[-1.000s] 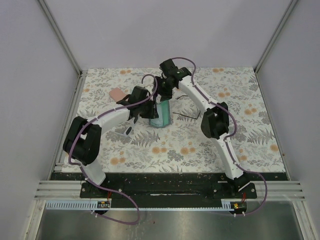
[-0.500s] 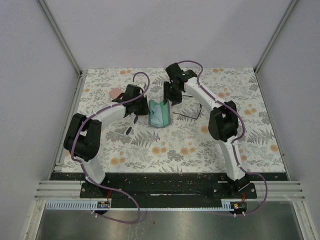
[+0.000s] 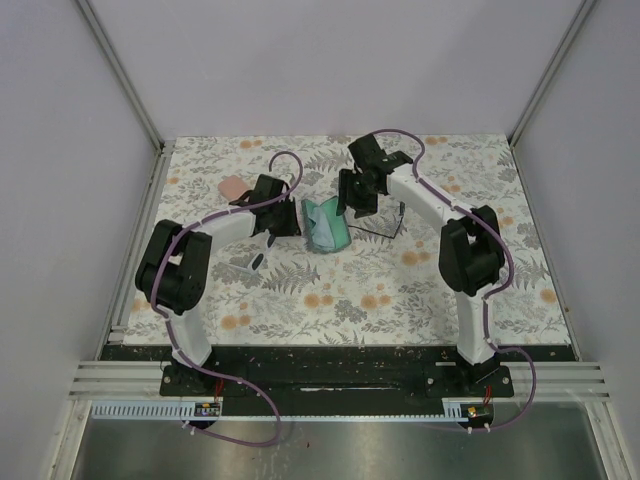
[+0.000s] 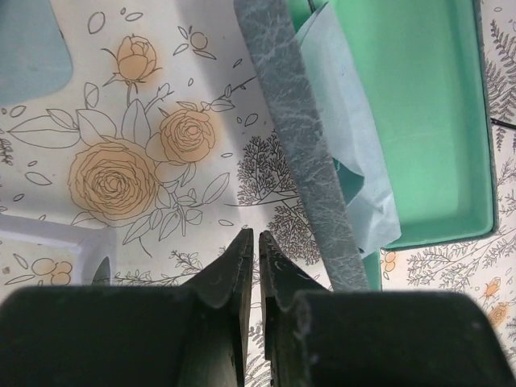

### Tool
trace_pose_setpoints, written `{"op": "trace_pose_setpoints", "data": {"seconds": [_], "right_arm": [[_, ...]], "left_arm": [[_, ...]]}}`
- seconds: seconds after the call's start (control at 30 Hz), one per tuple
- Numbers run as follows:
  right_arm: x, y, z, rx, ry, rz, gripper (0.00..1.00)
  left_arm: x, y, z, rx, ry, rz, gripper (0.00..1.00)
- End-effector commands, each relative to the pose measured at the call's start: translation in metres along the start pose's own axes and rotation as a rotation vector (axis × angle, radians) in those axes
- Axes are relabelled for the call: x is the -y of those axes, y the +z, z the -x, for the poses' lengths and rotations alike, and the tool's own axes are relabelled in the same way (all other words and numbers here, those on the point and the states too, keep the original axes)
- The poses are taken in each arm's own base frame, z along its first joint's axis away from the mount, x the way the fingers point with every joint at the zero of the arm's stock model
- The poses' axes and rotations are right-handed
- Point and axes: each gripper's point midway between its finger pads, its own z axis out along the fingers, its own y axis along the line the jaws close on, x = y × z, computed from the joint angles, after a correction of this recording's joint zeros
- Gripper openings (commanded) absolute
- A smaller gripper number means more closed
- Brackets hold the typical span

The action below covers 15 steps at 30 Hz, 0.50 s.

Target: Organize the sunglasses

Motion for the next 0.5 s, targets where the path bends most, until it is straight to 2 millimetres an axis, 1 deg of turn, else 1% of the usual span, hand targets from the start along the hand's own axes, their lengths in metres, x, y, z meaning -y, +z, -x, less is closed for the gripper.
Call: {"op": "trace_pose_setpoints", "data": {"seconds": [0.0,0.07,0.17,0.23,0.33,0.47], "right_arm": [[-0.018,-0.016,0.021,0.079,-0.019,0.134,0.61],[-0.018,-0.008,0.022,0.083,-0.024,0.138,0.61],[-0.008,0.0,0.025,0.085,-0.031,0.1,0.62],[-0.004,0.0,0.026,0.089,-0.032,0.094,0.63],[-0.005,0.005,0.029,0.08,-0.039,0.127,0.62],[-0.006,0.015,0.025,0.046,-0.035,0.156,0.59]], "left_arm": [[0.006,0.008,0.004,0.023,0.008,-0.044,0.11],[0.007,0.011,0.003,0.017,0.002,-0.053,0.11],[0.008,0.009,0.005,0.018,0.002,-0.055,0.1],[0.006,0.001,0.009,0.046,0.008,-0.034,0.1],[0.005,-0.012,0.017,0.082,0.011,-0.018,0.12],[0.01,-0.027,0.029,0.121,0.009,-0.014,0.18]]}}
